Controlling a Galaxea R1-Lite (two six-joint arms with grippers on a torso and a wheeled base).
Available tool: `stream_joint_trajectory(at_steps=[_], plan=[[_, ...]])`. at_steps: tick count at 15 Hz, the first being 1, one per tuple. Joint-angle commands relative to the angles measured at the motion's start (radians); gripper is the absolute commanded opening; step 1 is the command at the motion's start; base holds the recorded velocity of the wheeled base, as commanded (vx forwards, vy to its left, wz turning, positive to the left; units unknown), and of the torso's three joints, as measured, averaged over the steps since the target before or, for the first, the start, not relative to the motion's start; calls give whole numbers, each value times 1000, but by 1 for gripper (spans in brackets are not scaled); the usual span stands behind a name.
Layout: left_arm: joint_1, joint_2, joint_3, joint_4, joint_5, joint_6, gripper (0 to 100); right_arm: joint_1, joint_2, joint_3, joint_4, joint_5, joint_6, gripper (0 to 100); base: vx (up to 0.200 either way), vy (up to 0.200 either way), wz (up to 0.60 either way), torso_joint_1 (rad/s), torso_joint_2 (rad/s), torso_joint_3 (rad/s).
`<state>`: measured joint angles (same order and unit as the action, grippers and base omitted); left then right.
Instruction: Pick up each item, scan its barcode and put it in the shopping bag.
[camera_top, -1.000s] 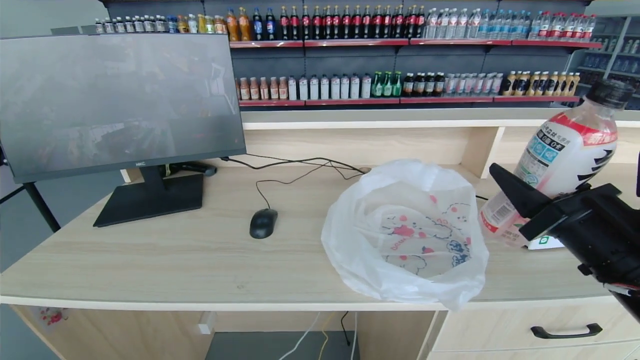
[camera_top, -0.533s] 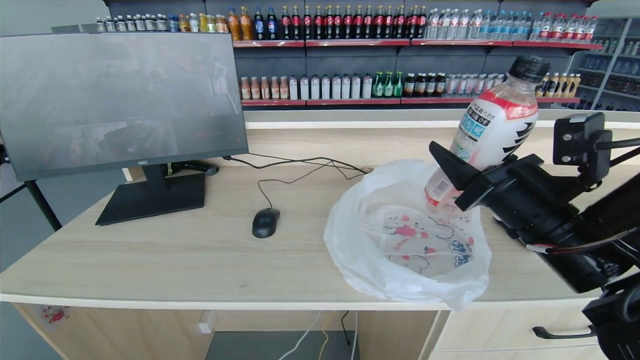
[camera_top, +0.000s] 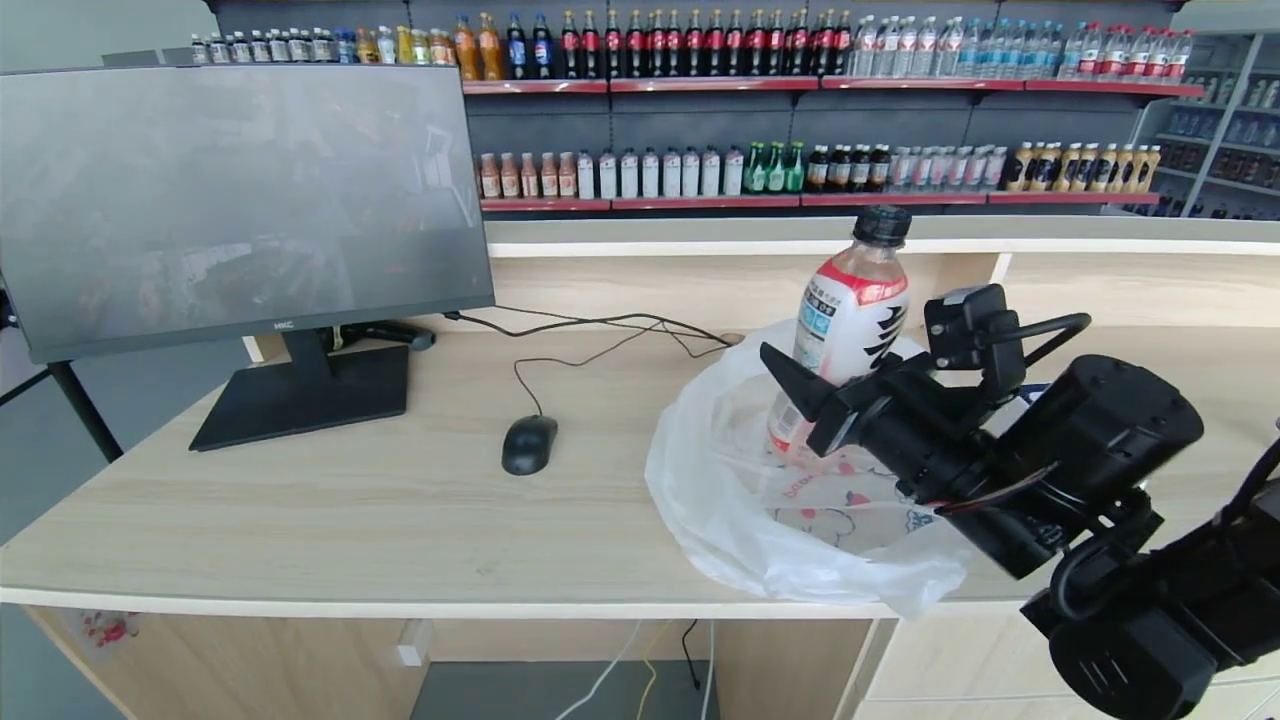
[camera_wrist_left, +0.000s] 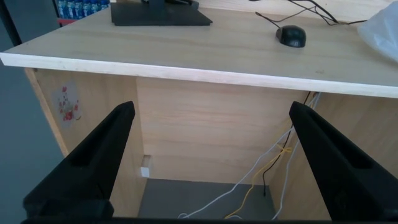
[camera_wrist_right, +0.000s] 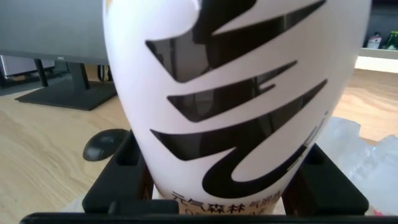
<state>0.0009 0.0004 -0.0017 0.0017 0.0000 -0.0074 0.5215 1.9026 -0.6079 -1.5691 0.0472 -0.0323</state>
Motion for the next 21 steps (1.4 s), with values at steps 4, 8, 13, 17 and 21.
stream_joint_trajectory(at_steps=[4,8,13,17,21], plan=[[1,0,0,0,0,0,100,-1,96,-35,-2,5,0,0,0,0,0,0,0,0],[-1,0,0,0,0,0,100,-1,139,-36,-2,3,-1,0,0,0,0,0,0,0],[-1,0,0,0,0,0,100,0,173,-30,-2,3,6,0,0,0,0,0,0,0],[1,0,0,0,0,-2,100,0,184,-21,-2,3,6,0,0,0,0,0,0,0],[1,0,0,0,0,-2,100,2,190,-20,-2,3,8,0,0,0,0,0,0,0]])
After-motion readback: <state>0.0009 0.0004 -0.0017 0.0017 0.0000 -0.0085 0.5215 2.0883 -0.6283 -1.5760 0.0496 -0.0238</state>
